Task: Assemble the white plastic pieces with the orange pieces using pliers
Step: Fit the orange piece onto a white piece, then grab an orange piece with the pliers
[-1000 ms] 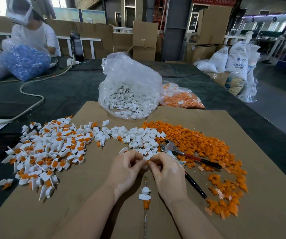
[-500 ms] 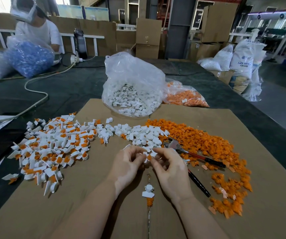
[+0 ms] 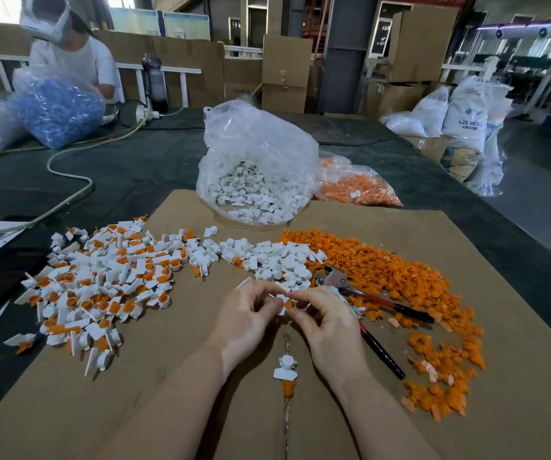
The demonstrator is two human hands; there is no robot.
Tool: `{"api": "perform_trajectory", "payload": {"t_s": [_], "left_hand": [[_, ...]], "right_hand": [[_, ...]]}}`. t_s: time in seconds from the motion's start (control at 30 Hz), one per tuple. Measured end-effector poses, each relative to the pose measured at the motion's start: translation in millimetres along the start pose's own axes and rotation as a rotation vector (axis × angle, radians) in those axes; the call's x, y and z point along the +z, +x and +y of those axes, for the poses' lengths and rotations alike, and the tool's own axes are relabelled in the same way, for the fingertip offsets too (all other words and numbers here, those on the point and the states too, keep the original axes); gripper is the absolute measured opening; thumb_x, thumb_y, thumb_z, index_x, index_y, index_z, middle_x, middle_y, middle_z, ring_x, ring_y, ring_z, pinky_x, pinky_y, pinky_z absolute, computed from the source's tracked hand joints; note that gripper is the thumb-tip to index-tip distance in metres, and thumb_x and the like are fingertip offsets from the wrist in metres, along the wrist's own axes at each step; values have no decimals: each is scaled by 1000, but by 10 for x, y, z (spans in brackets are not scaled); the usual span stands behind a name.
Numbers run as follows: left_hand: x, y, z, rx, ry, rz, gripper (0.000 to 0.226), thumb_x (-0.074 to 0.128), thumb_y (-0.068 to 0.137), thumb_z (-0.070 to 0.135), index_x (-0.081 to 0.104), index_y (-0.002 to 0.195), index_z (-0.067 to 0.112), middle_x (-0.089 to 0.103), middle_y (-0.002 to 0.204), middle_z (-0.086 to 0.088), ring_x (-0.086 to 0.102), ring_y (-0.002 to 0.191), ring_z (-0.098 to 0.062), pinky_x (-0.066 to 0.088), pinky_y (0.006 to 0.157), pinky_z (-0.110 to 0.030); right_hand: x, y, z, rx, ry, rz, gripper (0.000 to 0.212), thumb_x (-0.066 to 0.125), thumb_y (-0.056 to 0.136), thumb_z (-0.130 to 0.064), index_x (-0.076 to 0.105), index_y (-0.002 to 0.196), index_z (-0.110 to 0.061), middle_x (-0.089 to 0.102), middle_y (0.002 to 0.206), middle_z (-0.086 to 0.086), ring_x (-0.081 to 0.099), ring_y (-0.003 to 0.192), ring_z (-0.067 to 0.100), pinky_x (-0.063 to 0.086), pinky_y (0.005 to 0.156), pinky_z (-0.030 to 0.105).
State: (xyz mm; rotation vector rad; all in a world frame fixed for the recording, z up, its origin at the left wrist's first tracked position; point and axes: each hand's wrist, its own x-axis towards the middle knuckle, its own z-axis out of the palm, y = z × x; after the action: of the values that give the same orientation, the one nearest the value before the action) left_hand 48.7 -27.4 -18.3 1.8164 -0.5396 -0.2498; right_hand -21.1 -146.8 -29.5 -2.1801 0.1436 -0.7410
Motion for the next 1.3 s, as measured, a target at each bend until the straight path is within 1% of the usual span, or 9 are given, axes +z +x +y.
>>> {"api": "perform_trajectory", "payload": {"t_s": [0.2,0.3,0.47,0.57,0.7,0.9,1.1,1.23,1.3], "left_hand": [[9,6,-20,-9,-11,13,13,59,88,7,65,89,18,64,78,-23,61,79,-32,44,66,-24],[7,2,-13,-7,-27,4,11,63,86,10,65,86,20,60,67,-14,55,63,-22,41,59,-17],[24,21,-6,-27,-53,24,8,67,83,10,65,86,16,57,63,-8,50,59,-12,38,55,-16],[30,37,-10,-65,-104,43,9,68,81,9,65,87,14,58,60,-3,52,56,-10,41,57,-18],[45,63,-14,-115,-157,60,10,67,82,9,64,91,10,60,56,3,55,52,-4,42,53,-11],[72,90,13,-169,-218,105,13,69,81,11,65,94,9,66,62,1,59,52,-1,44,54,-11],[73,122,88,-239,-309,143,14,69,82,11,65,94,7,68,70,-9,59,58,-11,46,59,-19],[89,119,194,-294,-514,140,13,66,83,1,62,95,-1,62,65,-10,55,48,-10,47,44,-20],[91,131,240,-321,-584,128,12,64,84,0,61,96,-1,63,72,-15,60,56,-16,56,52,-31]], "right_hand": [[12,-9,16,-4,15,22,23,71,80,-4,70,94,-22,58,83,-18,55,82,0,43,70,9],[15,-9,24,-10,-6,19,23,70,80,-5,70,96,-22,58,84,-19,55,83,0,43,71,9],[-21,-14,-9,14,-68,47,26,72,80,-11,68,104,-17,60,92,-12,57,89,2,47,81,17],[-171,17,-18,123,-365,121,38,67,84,-24,60,120,-15,60,116,0,52,112,16,41,98,36],[-463,108,20,483,-816,-119,61,49,88,-42,32,141,-20,30,147,5,25,136,22,14,113,46],[-538,78,34,425,-1068,-203,44,40,89,-47,41,126,-24,37,134,3,33,124,23,17,108,46],[-573,205,-76,324,-935,-214,28,36,95,-41,41,105,-16,52,109,3,53,101,22,41,80,30],[-625,285,-230,393,-522,-365,28,36,97,-40,44,85,-15,45,80,1,47,75,21,33,63,31],[-651,292,-306,431,-287,-463,34,39,97,-35,46,74,-12,44,69,2,43,63,19,30,58,30]]}}
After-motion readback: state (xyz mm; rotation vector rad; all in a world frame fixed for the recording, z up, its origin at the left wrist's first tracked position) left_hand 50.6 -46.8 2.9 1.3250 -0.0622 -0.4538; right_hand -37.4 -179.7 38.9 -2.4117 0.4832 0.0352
